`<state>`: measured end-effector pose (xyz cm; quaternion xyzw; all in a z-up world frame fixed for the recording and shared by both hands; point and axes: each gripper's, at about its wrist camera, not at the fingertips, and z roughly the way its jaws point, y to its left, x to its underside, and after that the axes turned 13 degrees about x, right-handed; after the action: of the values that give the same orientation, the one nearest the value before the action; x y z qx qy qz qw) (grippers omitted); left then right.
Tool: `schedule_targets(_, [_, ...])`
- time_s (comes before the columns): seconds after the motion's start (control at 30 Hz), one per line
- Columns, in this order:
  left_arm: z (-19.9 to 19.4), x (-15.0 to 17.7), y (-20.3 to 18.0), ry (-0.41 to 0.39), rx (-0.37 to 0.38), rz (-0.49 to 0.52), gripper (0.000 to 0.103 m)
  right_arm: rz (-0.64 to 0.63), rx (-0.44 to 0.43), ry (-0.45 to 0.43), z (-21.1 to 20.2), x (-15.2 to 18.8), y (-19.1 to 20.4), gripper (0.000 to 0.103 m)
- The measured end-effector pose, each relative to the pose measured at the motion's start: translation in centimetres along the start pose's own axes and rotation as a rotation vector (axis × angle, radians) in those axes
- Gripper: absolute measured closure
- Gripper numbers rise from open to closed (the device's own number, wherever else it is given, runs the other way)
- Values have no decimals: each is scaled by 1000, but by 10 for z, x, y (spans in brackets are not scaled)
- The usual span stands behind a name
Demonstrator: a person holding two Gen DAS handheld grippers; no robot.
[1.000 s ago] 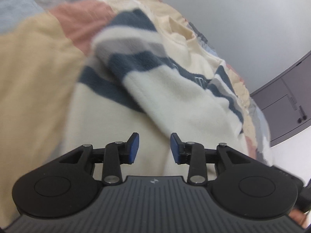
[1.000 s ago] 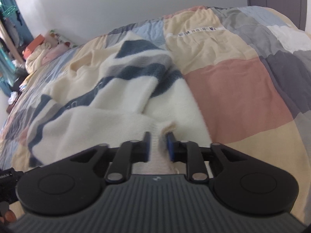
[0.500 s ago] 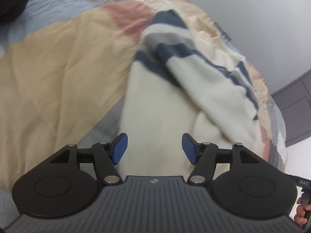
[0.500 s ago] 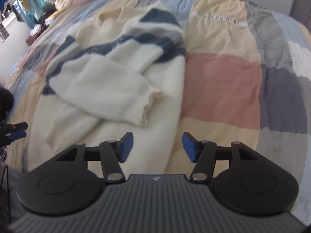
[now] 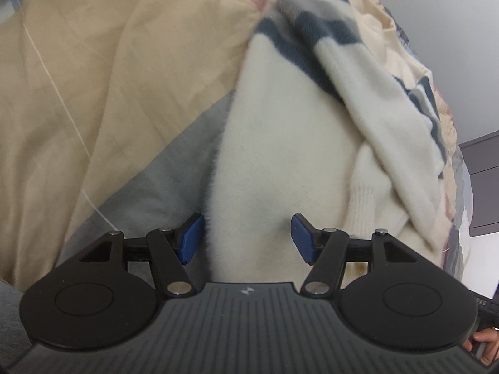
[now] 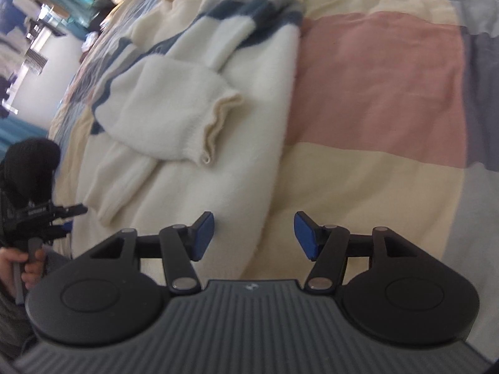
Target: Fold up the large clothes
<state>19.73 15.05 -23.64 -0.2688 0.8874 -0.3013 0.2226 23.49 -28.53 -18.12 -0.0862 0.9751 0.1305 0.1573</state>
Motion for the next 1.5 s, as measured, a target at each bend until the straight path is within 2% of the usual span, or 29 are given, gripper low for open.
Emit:
schedule_targets(0.07, [3, 0, -1, 11, 4, 4, 37, -17, -17, 19, 12, -7, 3, 44])
schedule_targets(0.13, [5, 0, -3, 20, 14, 13, 37, -41, 18, 36, 23, -14, 8, 43])
schedule_targets(0.23, [6, 1, -6, 27, 51, 31, 40, -44, -13, 34, 30, -18, 15, 43])
schedule_targets(0.33, [8, 1, -11, 24, 45, 59, 59, -93, 8, 22, 38, -18, 28, 44])
schedule_targets(0.37, [9, 2, -13, 21, 48, 71, 73, -111, 18, 18, 38, -18, 31, 53])
schedule_targets(0.4, [9, 2, -16, 20, 53, 84, 85, -124, 17, 5, 36, -19, 34, 65])
schedule_targets(0.47, [3, 1, -20, 0, 78, 111, 87, -141, 31, -27, 27, -19, 39, 80])
schedule_targets(0.5, [-2, 1, -22, -18, 93, 119, 88, -145, 33, -46, 20, -18, 41, 83])
schedule_targets(0.63, [-30, -7, -27, -100, 190, 94, 89, -160, 16, -169, -21, -17, 53, 88])
schedule_targets(0.73, [-59, -16, -38, -143, 300, 110, 90, -134, -13, -280, -61, -20, 59, 89])
schedule_targets(0.8, [-80, -21, -44, -193, 340, 123, 90, -129, -15, -345, -85, -21, 64, 90])
schedule_targets(1.0, [-140, -28, -55, -295, 486, 116, 90, -89, -84, -452, -139, -18, 68, 90])
schedule_targets(1.17, [-186, -7, -57, -324, 565, 132, 90, -44, -171, -501, -177, 10, 70, 90])
schedule_targets(1.43, [-248, 53, -67, -372, 626, 184, 90, 2, -258, -585, -239, 71, 77, 93])
schedule_targets(1.5, [-250, 59, -65, -374, 634, 174, 90, 12, -265, -628, -248, 81, 76, 100])
